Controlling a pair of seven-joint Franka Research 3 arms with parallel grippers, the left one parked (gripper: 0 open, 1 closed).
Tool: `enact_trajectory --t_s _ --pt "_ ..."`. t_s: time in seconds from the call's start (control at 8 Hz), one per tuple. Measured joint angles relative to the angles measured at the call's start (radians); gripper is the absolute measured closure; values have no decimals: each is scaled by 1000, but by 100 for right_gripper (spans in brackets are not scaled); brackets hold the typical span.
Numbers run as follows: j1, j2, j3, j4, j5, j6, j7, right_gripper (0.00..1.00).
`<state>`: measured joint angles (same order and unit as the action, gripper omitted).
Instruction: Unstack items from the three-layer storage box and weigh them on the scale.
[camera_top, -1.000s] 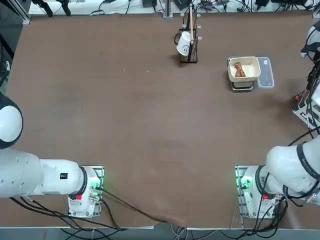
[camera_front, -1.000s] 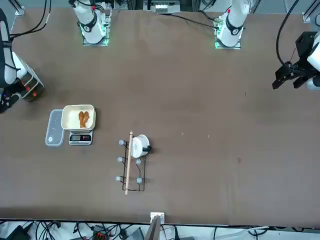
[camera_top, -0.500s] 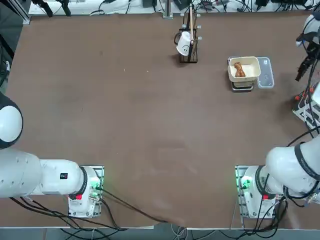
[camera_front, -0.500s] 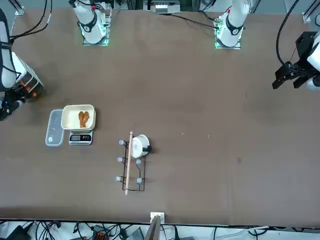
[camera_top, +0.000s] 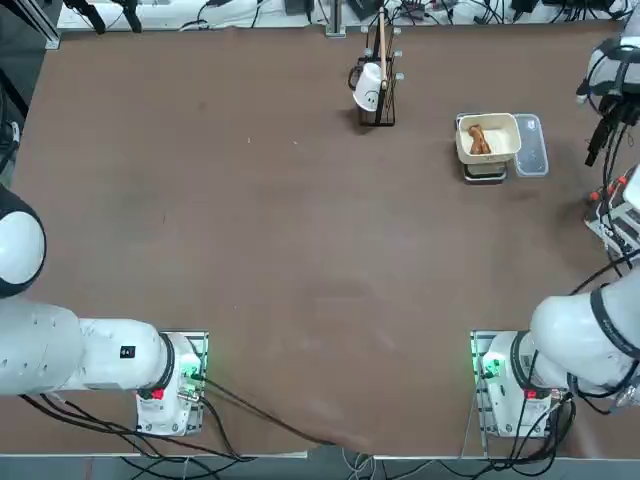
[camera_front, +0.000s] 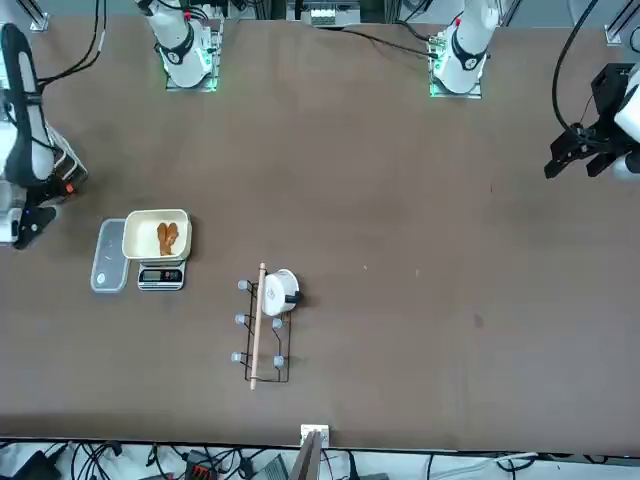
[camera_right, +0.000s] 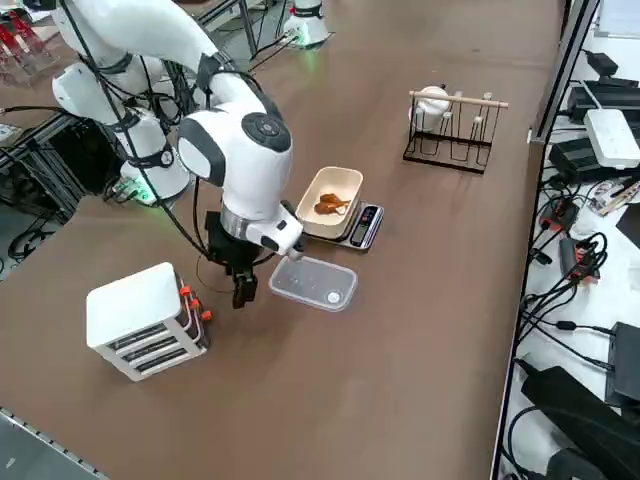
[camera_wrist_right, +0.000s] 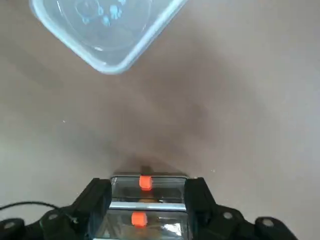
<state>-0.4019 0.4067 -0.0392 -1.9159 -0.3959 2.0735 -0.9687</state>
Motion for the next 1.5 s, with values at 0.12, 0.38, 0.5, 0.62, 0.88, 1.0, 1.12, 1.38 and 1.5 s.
enact_trajectory --t_s 0.12,0.38,0.5,0.62,0.88,1.0,1.12,1.38,1.5 --pt "0 1 -3 -31 -40 26 27 14" --pt "-1 1 -5 -76 -110 47 88 21" --pt "-2 1 -8 -86 -139 48 105 26" --pt "-2 0 -14 -96 -157 48 120 33" --pt "-4 0 -24 -112 -168 48 136 44" --pt "-4 0 -29 -116 -176 48 139 47" --pt "-4 0 -33 -117 -188 48 140 49" --pt "-4 -1 -38 -118 -197 47 141 51" --pt "-5 -1 -39 -118 -197 46 141 52"
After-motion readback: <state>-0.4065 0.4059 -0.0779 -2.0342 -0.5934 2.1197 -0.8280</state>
